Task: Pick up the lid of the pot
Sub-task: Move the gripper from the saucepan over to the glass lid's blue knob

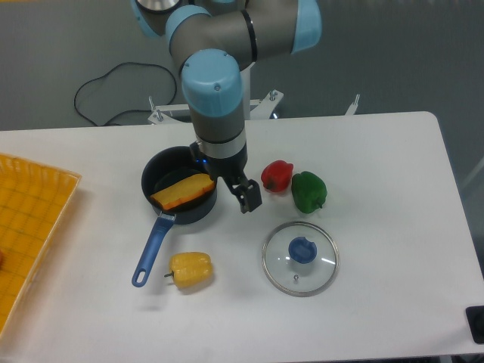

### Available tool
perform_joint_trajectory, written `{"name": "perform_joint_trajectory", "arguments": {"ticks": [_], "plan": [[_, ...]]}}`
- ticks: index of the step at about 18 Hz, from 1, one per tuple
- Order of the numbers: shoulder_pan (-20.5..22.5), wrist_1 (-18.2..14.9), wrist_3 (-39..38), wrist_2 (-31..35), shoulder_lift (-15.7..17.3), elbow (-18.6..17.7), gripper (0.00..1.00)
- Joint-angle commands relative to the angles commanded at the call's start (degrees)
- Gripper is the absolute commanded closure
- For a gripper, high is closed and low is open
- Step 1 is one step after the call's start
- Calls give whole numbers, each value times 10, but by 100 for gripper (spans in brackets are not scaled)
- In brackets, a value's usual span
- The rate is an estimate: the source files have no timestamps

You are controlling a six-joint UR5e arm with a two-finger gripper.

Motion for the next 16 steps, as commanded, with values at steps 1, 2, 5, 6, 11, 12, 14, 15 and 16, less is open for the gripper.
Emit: {"name": "perform_joint_trajectory", "arguments": {"ticks": [1,2,5,6,11,12,14,15,16], "plan": [[-1,3,2,2,0,-3,0],[-1,3,13,2,0,-4,0],[3,4,13,-2,0,-4,0],[5,7,11,-8,1,-10,0],[45,32,4,-20,2,-34,0],[54,33,7,-19,-1,-34,0],[70,34,2,-19,-22,-36,0],[80,35,3,-18,-31,-36,0],[89,37,3,-18,-44,-36,0]]}}
